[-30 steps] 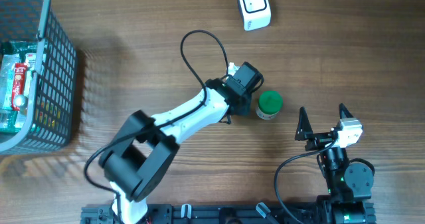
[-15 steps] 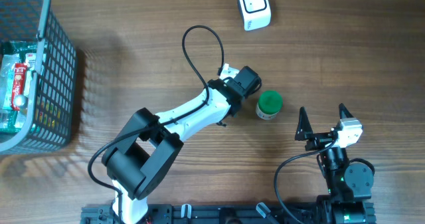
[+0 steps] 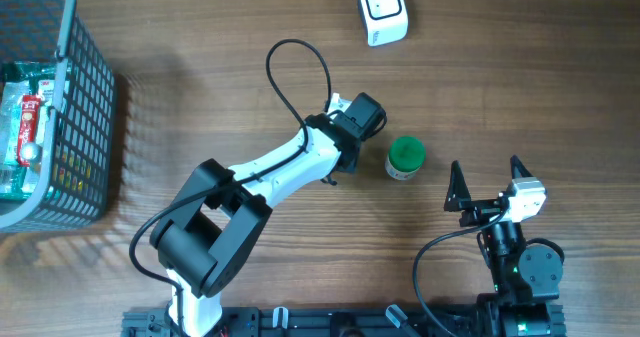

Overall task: Scan the item barcode
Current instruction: 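Place the tissue pack upright on the table with the left gripper and release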

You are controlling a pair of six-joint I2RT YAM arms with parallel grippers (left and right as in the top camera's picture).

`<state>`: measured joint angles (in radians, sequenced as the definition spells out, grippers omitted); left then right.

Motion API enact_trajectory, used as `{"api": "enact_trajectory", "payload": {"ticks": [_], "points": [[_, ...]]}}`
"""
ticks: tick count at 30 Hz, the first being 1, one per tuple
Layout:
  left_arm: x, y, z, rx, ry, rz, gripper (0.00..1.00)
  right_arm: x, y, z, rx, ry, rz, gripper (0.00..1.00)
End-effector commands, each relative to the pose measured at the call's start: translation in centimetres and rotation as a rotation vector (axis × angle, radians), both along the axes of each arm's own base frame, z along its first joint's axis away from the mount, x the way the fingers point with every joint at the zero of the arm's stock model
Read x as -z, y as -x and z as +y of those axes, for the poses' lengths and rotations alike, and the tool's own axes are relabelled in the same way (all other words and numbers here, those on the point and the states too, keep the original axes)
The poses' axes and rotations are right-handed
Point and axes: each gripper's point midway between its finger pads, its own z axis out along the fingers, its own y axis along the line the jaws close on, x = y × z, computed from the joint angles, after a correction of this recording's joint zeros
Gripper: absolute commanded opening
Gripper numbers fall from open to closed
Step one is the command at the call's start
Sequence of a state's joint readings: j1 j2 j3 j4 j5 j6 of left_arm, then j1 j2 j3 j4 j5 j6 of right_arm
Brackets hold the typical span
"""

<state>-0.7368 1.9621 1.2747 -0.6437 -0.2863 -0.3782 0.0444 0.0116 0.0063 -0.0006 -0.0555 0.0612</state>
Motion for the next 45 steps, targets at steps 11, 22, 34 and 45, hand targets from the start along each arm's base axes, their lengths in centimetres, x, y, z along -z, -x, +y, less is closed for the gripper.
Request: {"api": "enact_trajectory", "payload": {"ticks": [11, 22, 34, 45], "points": [[4.5, 1.1, 1.9, -0.059, -0.112, 0.072, 0.04, -0.1, 0.0, -0.3, 0.013, 0.009, -0.006, 1.00], [-4.5, -1.3, 1.2, -0.269, 0.413, 0.135, 0.04, -0.1, 0.0, -0.3, 0.013, 0.008, -0.006, 1.00], [-5.7, -1.9, -4.3, -0.166, 1.029, 0.247, 0.04, -0.1, 0.0, -0.3, 0.013, 0.008, -0.006, 1.00], [-5.0, -1.6, -4.6, -0.128, 1.041, 0.106, 0.04, -0.1, 0.0, -0.3, 0.013, 0.008, -0.006, 1.00]]}}
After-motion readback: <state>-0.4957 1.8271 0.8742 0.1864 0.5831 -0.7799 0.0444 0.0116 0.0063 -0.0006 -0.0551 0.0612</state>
